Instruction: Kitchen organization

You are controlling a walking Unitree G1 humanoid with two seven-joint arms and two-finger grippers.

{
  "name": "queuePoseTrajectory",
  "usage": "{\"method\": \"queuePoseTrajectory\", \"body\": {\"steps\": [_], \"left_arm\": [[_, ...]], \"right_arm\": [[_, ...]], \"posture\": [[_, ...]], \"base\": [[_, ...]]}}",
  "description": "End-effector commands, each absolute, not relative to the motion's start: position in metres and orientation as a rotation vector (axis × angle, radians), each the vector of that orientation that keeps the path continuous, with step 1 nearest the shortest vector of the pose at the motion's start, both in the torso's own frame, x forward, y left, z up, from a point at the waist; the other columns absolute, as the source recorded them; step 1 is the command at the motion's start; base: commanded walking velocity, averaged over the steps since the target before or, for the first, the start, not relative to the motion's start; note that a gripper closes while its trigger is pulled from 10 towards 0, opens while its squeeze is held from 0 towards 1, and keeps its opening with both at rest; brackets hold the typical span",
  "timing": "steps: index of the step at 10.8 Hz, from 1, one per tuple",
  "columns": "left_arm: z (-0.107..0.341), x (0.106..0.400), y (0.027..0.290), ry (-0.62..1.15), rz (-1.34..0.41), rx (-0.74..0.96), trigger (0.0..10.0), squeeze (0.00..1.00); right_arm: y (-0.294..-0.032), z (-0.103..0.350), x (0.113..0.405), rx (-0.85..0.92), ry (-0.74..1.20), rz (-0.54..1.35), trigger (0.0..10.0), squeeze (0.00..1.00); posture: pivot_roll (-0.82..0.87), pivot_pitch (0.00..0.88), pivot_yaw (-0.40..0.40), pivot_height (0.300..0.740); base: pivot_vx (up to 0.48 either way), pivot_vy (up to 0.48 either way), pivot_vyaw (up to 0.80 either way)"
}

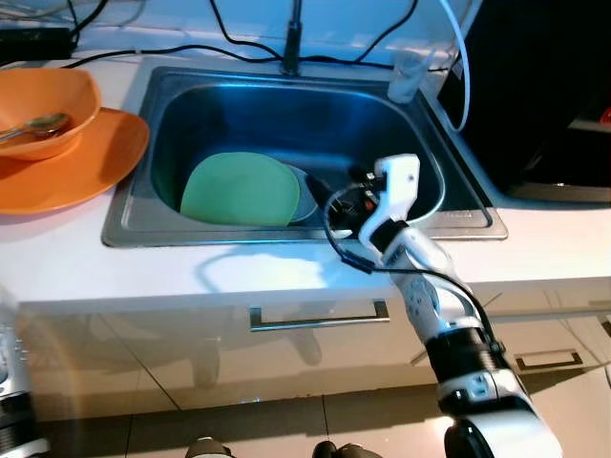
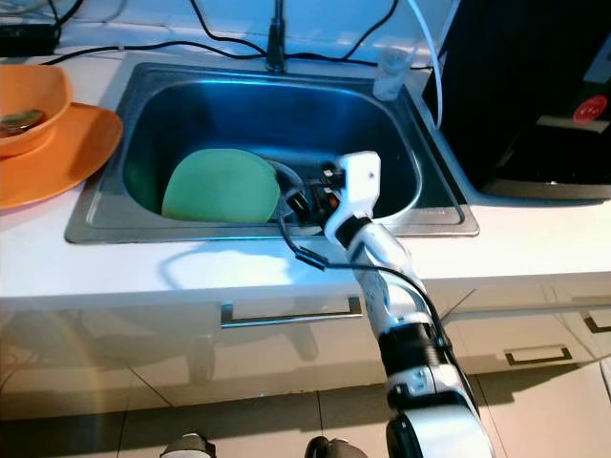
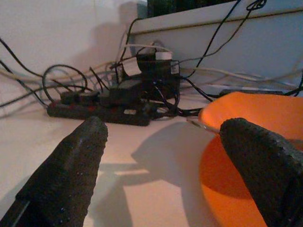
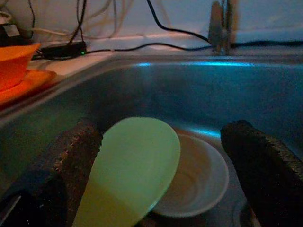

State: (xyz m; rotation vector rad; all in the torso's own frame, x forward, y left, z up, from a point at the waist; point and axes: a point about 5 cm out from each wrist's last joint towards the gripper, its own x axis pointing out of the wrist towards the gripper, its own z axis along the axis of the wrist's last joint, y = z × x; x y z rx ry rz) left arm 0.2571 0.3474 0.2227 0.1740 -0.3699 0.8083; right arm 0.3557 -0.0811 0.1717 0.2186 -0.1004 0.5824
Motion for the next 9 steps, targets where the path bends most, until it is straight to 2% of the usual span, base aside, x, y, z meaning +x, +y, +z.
{"method": "queuePoseTrajectory", "body": {"steps": [1,3,4,5,6,8,9], "left_arm": [[0.218,0.262,0.344,-0.356,0.796,0.147,10.0,1.00],[0.223,0.276,0.339,-0.366,0.752,0.134,10.0,1.00],[0.228,0.280,0.337,-0.378,0.730,0.129,10.0,0.81],[0.231,0.287,0.335,-0.382,0.704,0.115,10.0,0.00],[0.233,0.291,0.332,-0.382,0.689,0.112,10.0,0.00],[0.230,0.294,0.321,-0.371,0.660,0.098,10.0,0.00],[0.227,0.293,0.318,-0.363,0.653,0.088,10.0,0.00]], "right_arm": [[-0.085,0.170,0.356,0.203,-0.094,0.578,10.0,1.00],[-0.089,0.168,0.354,0.199,-0.091,0.567,10.0,1.00],[-0.087,0.168,0.352,0.229,-0.085,0.584,10.0,1.00],[-0.075,0.165,0.344,0.250,-0.044,0.711,10.0,1.00],[-0.066,0.164,0.333,0.252,-0.025,0.824,10.0,1.00],[-0.062,0.168,0.327,0.215,-0.067,0.863,10.0,1.00],[-0.062,0.169,0.326,0.210,-0.073,0.866,10.0,1.00]], "posture": [[0.19,0.111,-0.121,0.740],[0.17,0.113,-0.110,0.740],[0.17,0.115,-0.103,0.740],[0.16,0.116,-0.099,0.740],[0.16,0.119,-0.095,0.740],[0.15,0.122,-0.088,0.740],[0.16,0.120,-0.085,0.740]], "base": [[0.000,0.000,0.00],[0.000,0.000,0.00],[0.000,0.000,0.00],[0.000,0.000,0.00],[0.000,0.000,0.00],[0.000,0.000,0.00],[0.000,0.000,0.80]]}}
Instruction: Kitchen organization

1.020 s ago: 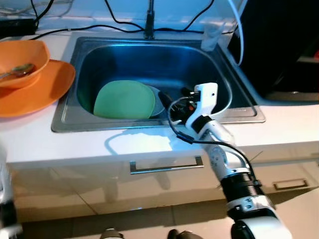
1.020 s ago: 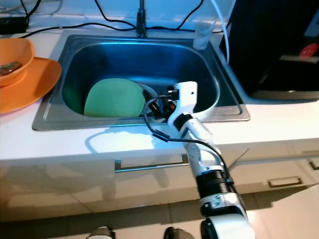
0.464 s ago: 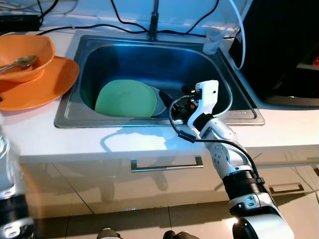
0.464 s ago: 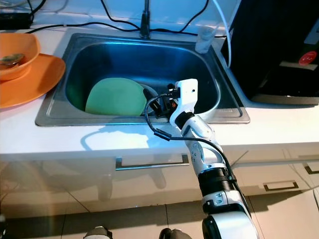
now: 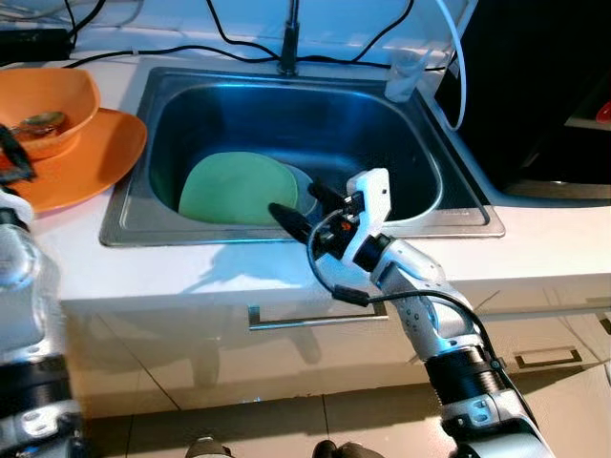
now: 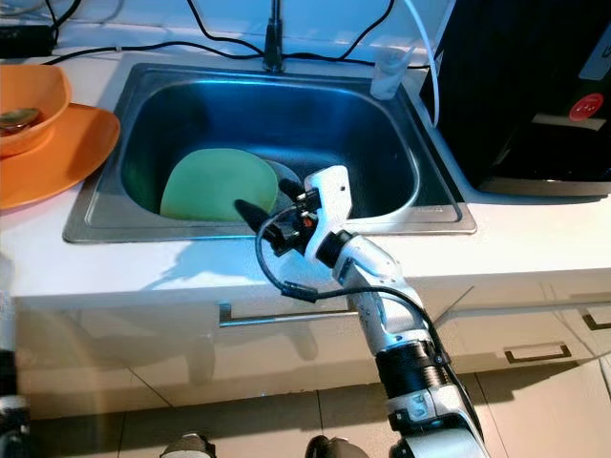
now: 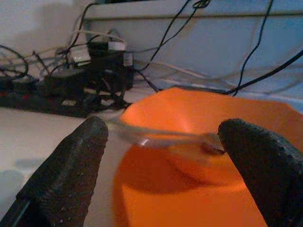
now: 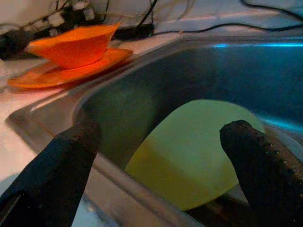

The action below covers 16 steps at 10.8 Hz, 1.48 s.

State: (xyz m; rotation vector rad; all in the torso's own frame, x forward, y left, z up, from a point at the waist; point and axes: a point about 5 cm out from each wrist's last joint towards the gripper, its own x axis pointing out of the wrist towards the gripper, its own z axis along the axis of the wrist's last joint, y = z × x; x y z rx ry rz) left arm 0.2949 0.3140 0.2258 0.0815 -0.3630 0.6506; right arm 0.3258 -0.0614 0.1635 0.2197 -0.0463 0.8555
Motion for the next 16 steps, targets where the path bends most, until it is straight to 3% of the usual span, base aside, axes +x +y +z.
{"method": "queuePoseTrajectory", "body": {"steps": [1,5,7,12,16], "left_arm": [[0.223,0.290,0.314,-0.347,0.654,0.078,10.0,0.00],[0.215,0.280,0.307,-0.308,0.669,0.080,10.0,0.00],[0.220,0.283,0.307,-0.311,0.656,0.084,10.0,0.00],[0.239,0.314,0.308,-0.354,0.502,0.033,10.0,0.00],[0.240,0.348,0.280,-0.346,0.317,-0.027,10.0,0.00]], "right_arm": [[-0.062,0.169,0.325,0.213,-0.072,0.867,10.0,1.00],[-0.064,0.171,0.327,0.207,-0.077,0.848,10.0,1.00],[-0.063,0.174,0.330,0.223,-0.085,0.821,10.0,1.00],[-0.060,0.200,0.332,0.228,-0.197,0.739,10.0,1.00],[-0.065,0.209,0.327,0.247,-0.237,0.651,10.0,1.00]], "posture": [[0.16,0.118,-0.082,0.740],[0.17,0.117,-0.080,0.740],[0.17,0.113,-0.079,0.740],[0.16,0.117,-0.070,0.740],[0.12,0.142,-0.032,0.740]], "base": [[0.000,0.000,0.80],[0.000,0.000,0.80],[0.000,0.000,0.00],[0.000,0.000,0.00],[0.000,0.000,0.00]]}}
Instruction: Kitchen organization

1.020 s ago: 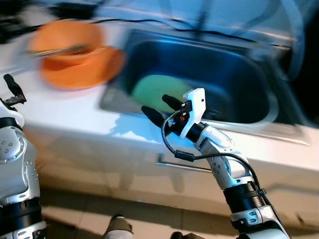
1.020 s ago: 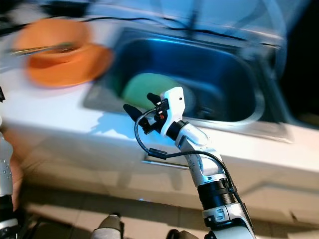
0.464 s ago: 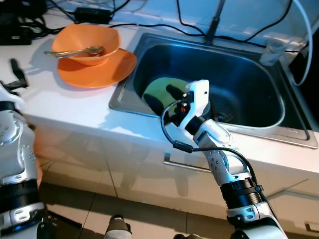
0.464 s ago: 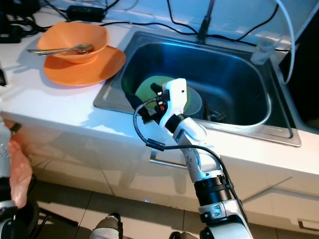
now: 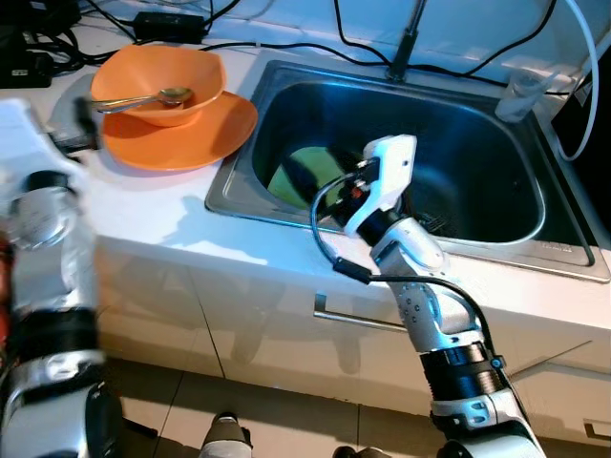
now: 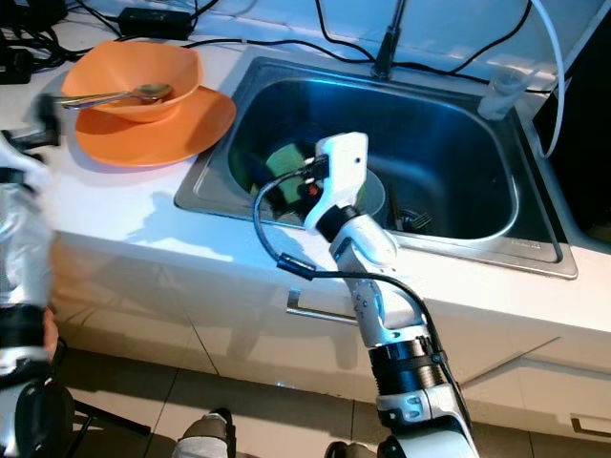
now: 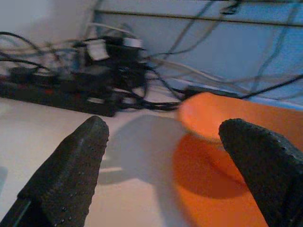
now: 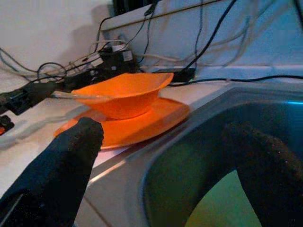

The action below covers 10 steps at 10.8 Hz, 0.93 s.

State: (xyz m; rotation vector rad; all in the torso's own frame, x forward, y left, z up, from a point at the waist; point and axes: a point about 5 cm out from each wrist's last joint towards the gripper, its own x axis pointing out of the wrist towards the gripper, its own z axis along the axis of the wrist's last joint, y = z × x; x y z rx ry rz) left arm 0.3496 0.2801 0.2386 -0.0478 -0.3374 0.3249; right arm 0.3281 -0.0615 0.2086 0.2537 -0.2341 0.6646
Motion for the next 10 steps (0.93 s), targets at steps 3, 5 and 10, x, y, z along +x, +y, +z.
{"method": "queuePoseTrajectory", "body": {"steps": [3,5,10], "left_arm": [[0.239,0.364,0.265,-0.336,0.257,-0.103,10.0,0.00],[0.243,0.367,0.270,-0.351,0.288,-0.163,10.0,0.00],[0.246,0.362,0.299,-0.361,0.394,-0.245,10.0,0.00]], "right_arm": [[-0.071,0.209,0.324,0.235,-0.236,0.610,10.0,1.00],[-0.075,0.206,0.323,0.231,-0.227,0.594,10.0,1.00],[-0.072,0.206,0.325,0.235,-0.222,0.590,10.0,1.00]], "posture": [[0.09,0.153,-0.017,0.740],[0.09,0.153,-0.014,0.740],[0.11,0.150,-0.021,0.740]], "base": [[0.000,0.000,0.00],[0.000,0.000,0.00],[0.000,0.000,0.00]]}}
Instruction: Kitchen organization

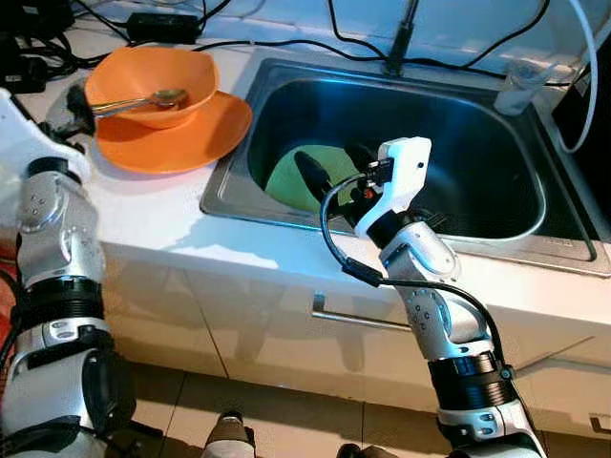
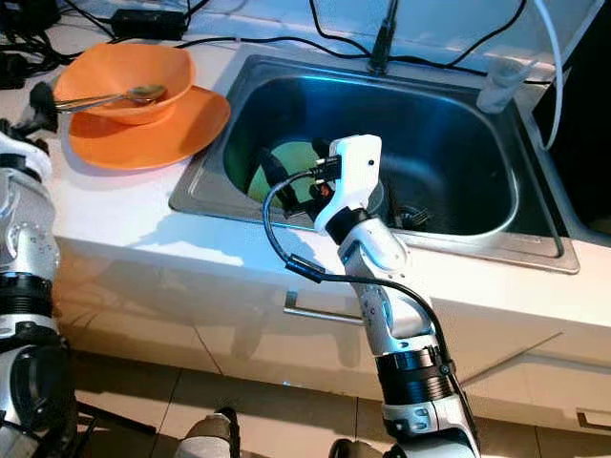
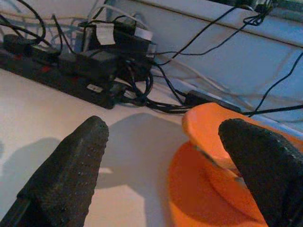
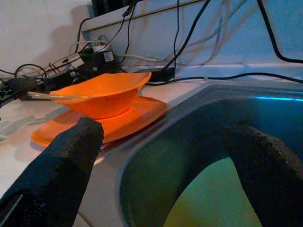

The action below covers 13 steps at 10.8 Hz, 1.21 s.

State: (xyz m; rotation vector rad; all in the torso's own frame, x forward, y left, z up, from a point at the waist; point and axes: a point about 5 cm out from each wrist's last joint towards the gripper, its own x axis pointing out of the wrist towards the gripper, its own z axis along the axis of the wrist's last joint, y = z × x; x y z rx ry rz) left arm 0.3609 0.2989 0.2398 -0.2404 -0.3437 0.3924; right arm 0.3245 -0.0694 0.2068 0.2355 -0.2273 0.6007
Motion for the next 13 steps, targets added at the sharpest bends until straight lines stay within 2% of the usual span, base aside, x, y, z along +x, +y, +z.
{"method": "queuePoseTrajectory", "body": {"steps": [1,3,4,5,7,13], "left_arm": [[0.244,0.363,0.301,-0.348,0.393,-0.263,10.0,0.00],[0.245,0.366,0.303,-0.348,0.383,-0.297,10.0,0.00],[0.246,0.367,0.302,-0.350,0.375,-0.304,3.0,0.00],[0.247,0.369,0.300,-0.354,0.362,-0.330,0.0,0.00],[0.248,0.372,0.300,-0.357,0.346,-0.398,0.0,0.00],[0.250,0.375,0.301,-0.360,0.331,-0.443,0.0,0.00]], "right_arm": [[-0.072,0.206,0.325,0.236,-0.220,0.591,10.0,1.00],[-0.072,0.205,0.325,0.236,-0.218,0.588,10.0,1.00],[-0.073,0.204,0.325,0.237,-0.216,0.582,10.0,1.00],[-0.073,0.203,0.325,0.239,-0.214,0.576,10.0,1.00],[-0.073,0.202,0.325,0.242,-0.214,0.570,10.0,1.00],[-0.074,0.201,0.326,0.254,-0.211,0.556,10.0,1.00]], "posture": [[0.11,0.151,-0.020,0.740],[0.11,0.152,-0.018,0.740],[0.11,0.152,-0.015,0.740],[0.11,0.151,-0.011,0.740],[0.11,0.151,-0.006,0.740],[0.12,0.149,-0.001,0.740]], "base": [[0.000,0.000,0.00],[0.000,0.000,0.00],[0.000,0.000,0.00],[0.000,0.000,0.00],[0.000,0.000,0.00],[0.000,0.000,0.00]]}}
